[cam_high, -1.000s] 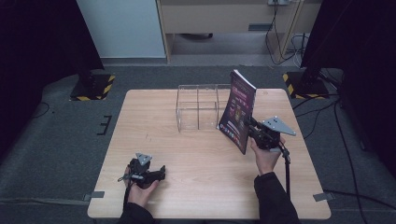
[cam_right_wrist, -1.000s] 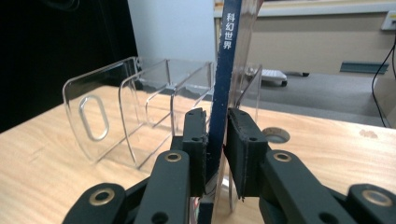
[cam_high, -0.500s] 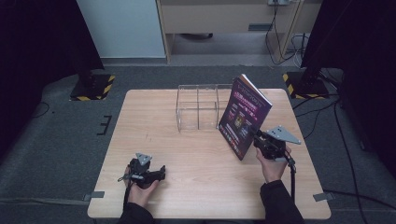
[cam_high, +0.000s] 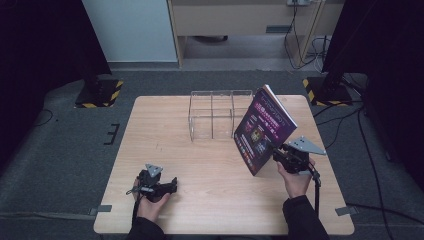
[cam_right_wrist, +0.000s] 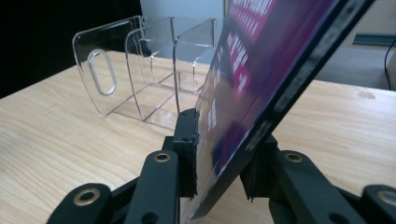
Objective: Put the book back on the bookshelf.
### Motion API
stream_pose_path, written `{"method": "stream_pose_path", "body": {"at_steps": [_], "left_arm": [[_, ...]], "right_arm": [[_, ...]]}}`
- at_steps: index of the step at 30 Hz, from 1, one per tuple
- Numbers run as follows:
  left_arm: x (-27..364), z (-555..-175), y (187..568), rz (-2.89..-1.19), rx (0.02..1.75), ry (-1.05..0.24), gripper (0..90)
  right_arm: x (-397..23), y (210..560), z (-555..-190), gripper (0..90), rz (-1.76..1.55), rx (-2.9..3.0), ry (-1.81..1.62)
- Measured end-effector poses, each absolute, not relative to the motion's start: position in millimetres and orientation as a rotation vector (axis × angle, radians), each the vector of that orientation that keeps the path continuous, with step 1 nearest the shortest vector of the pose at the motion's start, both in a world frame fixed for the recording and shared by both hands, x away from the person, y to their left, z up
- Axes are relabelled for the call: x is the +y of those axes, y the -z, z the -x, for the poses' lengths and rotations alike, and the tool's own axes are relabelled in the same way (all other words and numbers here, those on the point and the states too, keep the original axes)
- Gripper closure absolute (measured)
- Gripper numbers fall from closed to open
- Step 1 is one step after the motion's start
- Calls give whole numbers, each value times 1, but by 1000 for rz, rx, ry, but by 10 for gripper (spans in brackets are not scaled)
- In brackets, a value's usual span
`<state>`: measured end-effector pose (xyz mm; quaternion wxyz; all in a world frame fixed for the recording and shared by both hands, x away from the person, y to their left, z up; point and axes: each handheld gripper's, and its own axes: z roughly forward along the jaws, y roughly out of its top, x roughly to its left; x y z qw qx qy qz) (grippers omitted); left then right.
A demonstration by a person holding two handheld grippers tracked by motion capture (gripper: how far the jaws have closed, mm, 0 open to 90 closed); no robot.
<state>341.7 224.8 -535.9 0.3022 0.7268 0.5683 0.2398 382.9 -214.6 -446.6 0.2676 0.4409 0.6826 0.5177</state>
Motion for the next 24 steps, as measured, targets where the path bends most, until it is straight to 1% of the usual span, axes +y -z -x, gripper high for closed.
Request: {"method": "stream_pose_path", "body": {"at_steps": [4,9,11,14,17,22,24], "left_arm": [[225,-342,536,-1927,1507,-636,67],[225,-342,536,-1927,1507,-636,66],[225,-342,536,-1927,1507,-636,67],[225,-342,536,-1927,1507,-636,67],[225,-342,536,-1927,1507,-636,67],[225,-342,536,-1927,1507,-636,67],[225,-342,536,-1927,1507,-636,67]], "right_arm": [[-217,435,-384,687,-1190,1803,-1422],[-225,418,-389,691,-1211,1755,-1457],[-226,415,-391,704,-1218,1759,-1456],[-225,413,-393,761,-1235,1766,-1452],[-225,414,-394,794,-1264,1763,-1472],[-226,414,-394,840,-1346,1742,-1575],[-222,413,-393,842,-1335,1732,-1581]]}}
